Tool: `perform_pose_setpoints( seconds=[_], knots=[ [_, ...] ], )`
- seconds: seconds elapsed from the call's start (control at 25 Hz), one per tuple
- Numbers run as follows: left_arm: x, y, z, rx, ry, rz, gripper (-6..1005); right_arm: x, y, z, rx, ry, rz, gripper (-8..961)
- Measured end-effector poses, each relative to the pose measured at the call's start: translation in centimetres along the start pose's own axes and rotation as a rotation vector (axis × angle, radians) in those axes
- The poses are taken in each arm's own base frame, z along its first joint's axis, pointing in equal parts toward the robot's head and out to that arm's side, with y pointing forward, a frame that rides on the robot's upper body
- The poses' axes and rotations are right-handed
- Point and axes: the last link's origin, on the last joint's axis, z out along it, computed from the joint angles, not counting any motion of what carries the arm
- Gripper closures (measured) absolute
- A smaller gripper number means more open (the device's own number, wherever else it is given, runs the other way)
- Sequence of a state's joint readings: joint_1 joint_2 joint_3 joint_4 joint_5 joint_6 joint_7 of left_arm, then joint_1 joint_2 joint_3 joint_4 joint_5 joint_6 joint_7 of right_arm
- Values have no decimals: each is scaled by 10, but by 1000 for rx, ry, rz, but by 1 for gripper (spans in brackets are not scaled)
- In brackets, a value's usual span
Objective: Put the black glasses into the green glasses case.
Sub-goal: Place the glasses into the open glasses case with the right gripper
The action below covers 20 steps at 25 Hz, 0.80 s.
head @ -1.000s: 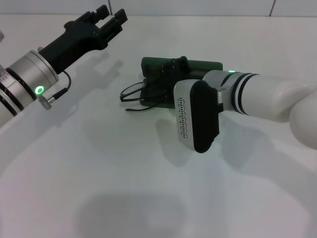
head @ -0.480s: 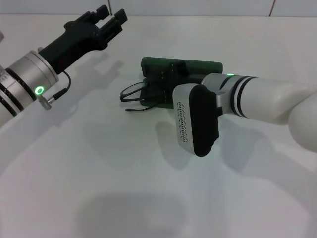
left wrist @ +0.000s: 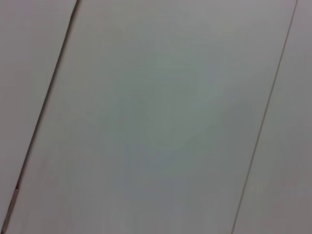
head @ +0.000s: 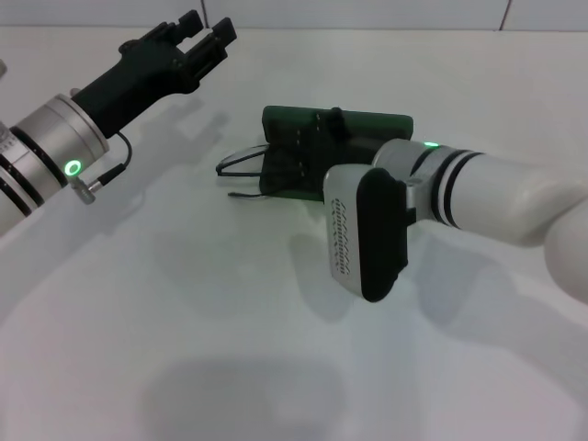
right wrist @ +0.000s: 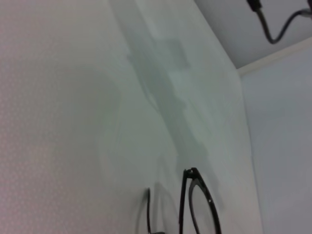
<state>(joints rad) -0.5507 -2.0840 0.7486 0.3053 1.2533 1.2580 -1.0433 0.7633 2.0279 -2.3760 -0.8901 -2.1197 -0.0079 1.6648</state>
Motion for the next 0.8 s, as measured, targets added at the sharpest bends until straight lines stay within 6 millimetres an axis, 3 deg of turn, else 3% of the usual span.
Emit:
perform_pose_setpoints(
  seconds=[0.8],
  knots=[
    [-1, 1, -1, -3, 0, -7, 367, -2, 3, 1, -15, -6, -8, 820]
  ],
)
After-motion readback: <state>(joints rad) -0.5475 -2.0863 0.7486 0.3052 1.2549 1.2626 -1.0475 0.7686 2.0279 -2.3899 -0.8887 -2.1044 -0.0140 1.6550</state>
